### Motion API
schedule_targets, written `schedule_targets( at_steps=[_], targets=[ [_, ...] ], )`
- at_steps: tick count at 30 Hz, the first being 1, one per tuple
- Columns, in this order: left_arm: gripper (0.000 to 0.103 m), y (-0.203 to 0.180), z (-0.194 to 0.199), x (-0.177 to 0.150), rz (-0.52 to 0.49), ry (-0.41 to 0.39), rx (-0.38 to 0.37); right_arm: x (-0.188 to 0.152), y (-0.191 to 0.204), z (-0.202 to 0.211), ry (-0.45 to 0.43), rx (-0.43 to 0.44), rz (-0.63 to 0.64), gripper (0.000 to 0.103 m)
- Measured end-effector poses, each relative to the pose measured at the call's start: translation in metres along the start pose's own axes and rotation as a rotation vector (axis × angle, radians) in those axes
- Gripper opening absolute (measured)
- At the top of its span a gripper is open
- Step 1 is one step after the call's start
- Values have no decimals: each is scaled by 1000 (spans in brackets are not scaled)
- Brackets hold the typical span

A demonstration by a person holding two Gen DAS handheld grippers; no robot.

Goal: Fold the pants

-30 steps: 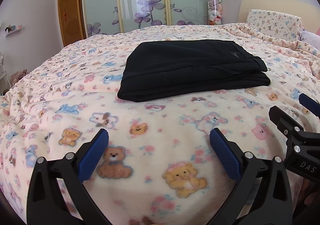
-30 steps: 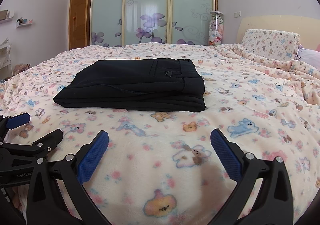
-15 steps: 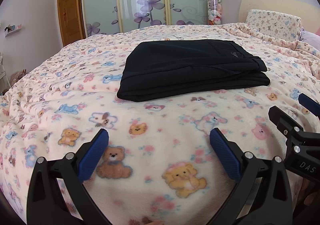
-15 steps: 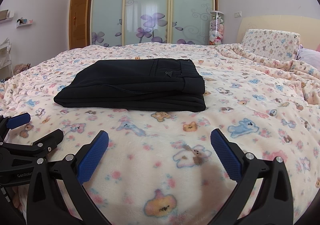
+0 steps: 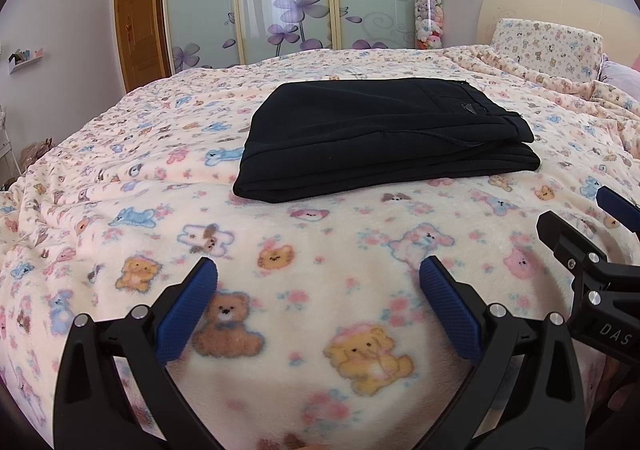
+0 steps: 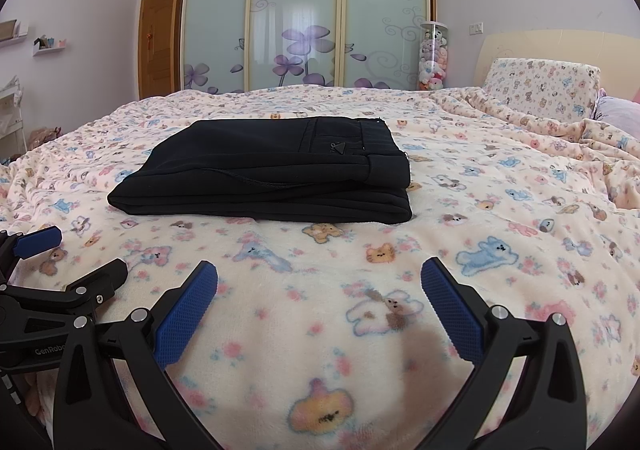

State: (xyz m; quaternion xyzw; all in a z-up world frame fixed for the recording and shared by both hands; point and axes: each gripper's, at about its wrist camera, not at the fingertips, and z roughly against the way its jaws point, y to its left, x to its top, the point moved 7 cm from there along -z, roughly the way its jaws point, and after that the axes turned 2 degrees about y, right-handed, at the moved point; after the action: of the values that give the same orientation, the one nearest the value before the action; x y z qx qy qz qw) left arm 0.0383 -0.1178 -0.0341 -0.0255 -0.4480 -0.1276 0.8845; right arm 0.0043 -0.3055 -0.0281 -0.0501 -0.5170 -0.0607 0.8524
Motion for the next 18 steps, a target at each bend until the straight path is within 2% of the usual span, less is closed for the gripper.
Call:
schedule_targets(
  at_steps=[18],
  targets=[
    [101, 2, -1, -1, 2, 2, 2, 0, 0, 0, 1, 0, -1, 102]
  ],
)
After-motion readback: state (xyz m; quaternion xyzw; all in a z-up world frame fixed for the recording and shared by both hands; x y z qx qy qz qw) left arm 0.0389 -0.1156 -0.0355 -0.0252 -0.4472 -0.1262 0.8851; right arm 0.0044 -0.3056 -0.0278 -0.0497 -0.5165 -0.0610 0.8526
